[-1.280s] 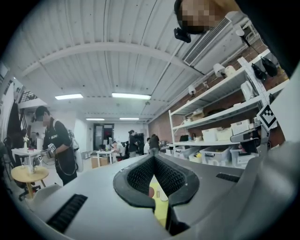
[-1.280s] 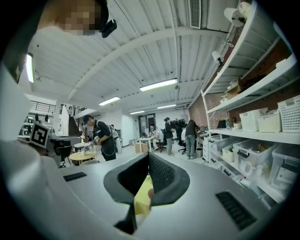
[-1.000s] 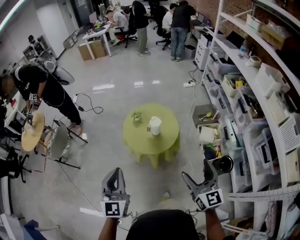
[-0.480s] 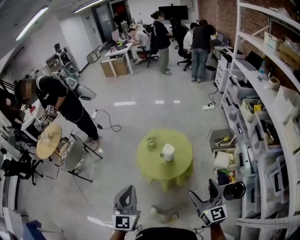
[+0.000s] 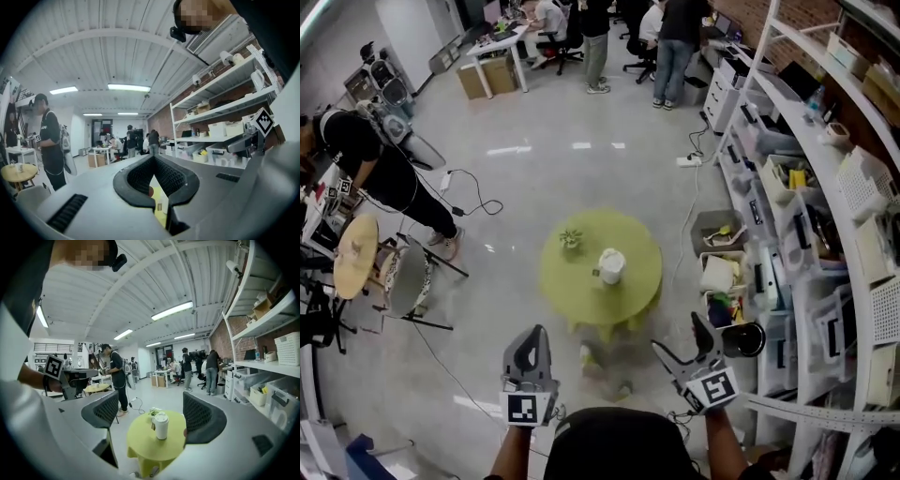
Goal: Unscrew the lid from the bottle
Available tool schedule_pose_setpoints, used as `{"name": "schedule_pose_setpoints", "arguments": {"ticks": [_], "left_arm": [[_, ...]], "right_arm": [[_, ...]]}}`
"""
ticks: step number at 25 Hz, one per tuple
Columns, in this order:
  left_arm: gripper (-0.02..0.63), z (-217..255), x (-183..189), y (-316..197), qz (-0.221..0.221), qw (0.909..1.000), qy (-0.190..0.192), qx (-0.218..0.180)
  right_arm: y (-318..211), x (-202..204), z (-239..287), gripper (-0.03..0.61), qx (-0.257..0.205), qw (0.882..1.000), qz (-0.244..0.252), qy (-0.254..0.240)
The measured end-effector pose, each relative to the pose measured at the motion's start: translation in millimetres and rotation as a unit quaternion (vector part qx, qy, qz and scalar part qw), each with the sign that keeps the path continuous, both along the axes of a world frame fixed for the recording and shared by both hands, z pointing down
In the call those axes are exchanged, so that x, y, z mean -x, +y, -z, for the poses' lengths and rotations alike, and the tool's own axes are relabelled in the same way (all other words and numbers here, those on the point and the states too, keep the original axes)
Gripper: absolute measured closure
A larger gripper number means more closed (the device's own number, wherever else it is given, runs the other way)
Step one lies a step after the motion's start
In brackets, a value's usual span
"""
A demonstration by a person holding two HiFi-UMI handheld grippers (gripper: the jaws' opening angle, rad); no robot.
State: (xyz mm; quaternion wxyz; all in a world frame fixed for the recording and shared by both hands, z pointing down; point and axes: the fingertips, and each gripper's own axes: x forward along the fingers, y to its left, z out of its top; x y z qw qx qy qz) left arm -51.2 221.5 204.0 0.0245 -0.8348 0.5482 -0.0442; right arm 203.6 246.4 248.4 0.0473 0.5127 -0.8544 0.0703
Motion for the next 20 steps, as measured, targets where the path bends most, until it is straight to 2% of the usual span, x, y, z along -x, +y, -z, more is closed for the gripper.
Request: {"name": "schedule_pose_setpoints", "arguments": {"ticks": [5, 10, 12, 15, 18, 20], "left_arm": [[0.598, 10, 19, -48, -0.012, 0.9997, 0.016, -0.011], [0.598, -8, 31, -85, -0.029, 0.9994, 0.016, 0.001], [0.598, -25, 32, -94, -0.04, 0.9988, 0.025, 0.017], [0.598, -65, 29, -102, -0.074, 0.9937, 0.054, 0.064], [0.589, -103, 8, -113, -0.124, 0.9885, 0.046, 0.073], [0.5, -135, -13, -110, -0.153, 0.9826, 0.033, 0.101]], "right_arm": [[-43, 21, -2, 0.164, 0.025, 0.999, 0.01, 0.023], [-82, 33, -14, 0.164, 0.041, 0.998, 0.004, 0.044], [-95, 34, -24, 0.164, 0.057, 0.997, 0.002, 0.056], [-110, 41, -51, 0.163, 0.093, 0.993, -0.001, 0.068], [-136, 54, -73, 0.16, 0.113, 0.989, 0.006, 0.092], [-151, 59, -86, 0.159, 0.125, 0.984, 0.024, 0.123]]}}
